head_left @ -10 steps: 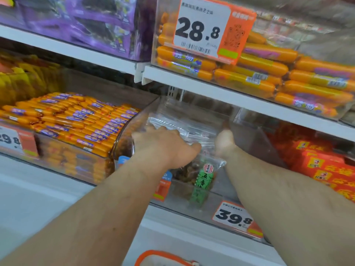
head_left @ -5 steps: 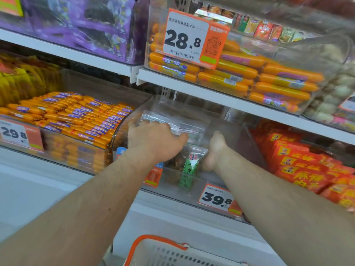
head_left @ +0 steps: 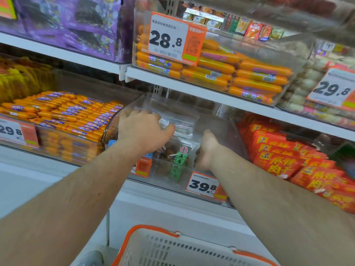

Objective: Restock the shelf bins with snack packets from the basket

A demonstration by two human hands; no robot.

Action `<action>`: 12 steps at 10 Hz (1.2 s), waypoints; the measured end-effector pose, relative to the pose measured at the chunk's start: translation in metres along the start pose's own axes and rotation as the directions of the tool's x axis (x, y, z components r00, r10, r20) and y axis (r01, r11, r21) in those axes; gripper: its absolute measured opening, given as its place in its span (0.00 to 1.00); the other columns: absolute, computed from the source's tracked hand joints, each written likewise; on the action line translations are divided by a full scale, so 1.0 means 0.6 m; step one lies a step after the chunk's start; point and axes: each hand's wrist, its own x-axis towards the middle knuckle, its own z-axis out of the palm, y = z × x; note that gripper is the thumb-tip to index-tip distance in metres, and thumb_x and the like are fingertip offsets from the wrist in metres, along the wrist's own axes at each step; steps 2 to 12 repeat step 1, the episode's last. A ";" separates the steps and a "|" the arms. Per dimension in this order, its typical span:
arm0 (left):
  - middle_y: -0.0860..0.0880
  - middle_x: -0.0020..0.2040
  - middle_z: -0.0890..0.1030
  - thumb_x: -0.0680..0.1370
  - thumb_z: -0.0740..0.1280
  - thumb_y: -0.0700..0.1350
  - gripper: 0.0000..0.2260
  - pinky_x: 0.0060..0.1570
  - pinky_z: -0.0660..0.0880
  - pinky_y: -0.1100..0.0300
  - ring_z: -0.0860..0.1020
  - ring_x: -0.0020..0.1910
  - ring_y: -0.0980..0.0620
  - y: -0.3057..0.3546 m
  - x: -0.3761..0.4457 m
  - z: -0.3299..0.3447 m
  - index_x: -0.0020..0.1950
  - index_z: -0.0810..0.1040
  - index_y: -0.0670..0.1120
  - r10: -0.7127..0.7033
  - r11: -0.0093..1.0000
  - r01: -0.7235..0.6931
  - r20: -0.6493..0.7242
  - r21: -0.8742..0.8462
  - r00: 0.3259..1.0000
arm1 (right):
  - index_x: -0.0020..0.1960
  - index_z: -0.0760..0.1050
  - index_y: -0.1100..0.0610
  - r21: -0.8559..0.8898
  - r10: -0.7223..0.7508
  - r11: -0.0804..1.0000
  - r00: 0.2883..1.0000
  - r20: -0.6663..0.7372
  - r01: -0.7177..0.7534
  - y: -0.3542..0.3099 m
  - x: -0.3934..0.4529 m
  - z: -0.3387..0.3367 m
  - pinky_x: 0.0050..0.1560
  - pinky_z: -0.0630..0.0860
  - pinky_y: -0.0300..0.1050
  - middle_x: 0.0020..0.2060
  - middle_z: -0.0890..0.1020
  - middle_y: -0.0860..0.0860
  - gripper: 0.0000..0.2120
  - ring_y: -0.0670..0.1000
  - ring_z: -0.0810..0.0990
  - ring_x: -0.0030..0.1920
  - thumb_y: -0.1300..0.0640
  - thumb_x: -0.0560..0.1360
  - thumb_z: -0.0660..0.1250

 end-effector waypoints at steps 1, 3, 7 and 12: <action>0.47 0.67 0.74 0.77 0.60 0.63 0.25 0.70 0.62 0.46 0.68 0.68 0.44 0.025 -0.012 -0.008 0.68 0.74 0.51 0.139 0.990 -0.141 -0.088 -0.014 0.986 | 0.80 0.51 0.57 -0.138 -0.195 0.973 0.978 -0.076 0.183 0.001 -0.026 -0.017 0.75 0.55 0.53 0.79 0.57 0.55 0.34 0.57 0.58 0.77 0.38 0.82 0.48; 0.47 0.67 0.74 0.77 0.60 0.63 0.25 0.70 0.62 0.46 0.68 0.68 0.44 0.025 -0.012 -0.008 0.68 0.74 0.51 0.139 0.990 -0.141 -0.088 -0.014 0.986 | 0.80 0.51 0.57 -0.138 -0.195 0.973 0.978 -0.076 0.183 0.001 -0.026 -0.017 0.75 0.55 0.53 0.79 0.57 0.55 0.34 0.57 0.58 0.77 0.38 0.82 0.48; 0.47 0.67 0.74 0.77 0.60 0.63 0.25 0.70 0.62 0.46 0.68 0.68 0.44 0.025 -0.012 -0.008 0.68 0.74 0.51 0.139 0.990 -0.141 -0.088 -0.014 0.986 | 0.80 0.51 0.57 -0.138 -0.195 0.973 0.978 -0.076 0.183 0.001 -0.026 -0.017 0.75 0.55 0.53 0.79 0.57 0.55 0.34 0.57 0.58 0.77 0.38 0.82 0.48; 0.47 0.67 0.74 0.77 0.60 0.63 0.25 0.70 0.62 0.46 0.68 0.68 0.44 0.025 -0.012 -0.008 0.68 0.74 0.51 0.139 0.990 -0.141 -0.088 -0.014 0.986 | 0.80 0.51 0.57 -0.138 -0.195 0.973 0.978 -0.076 0.183 0.001 -0.026 -0.017 0.75 0.55 0.53 0.79 0.57 0.55 0.34 0.57 0.58 0.77 0.38 0.82 0.48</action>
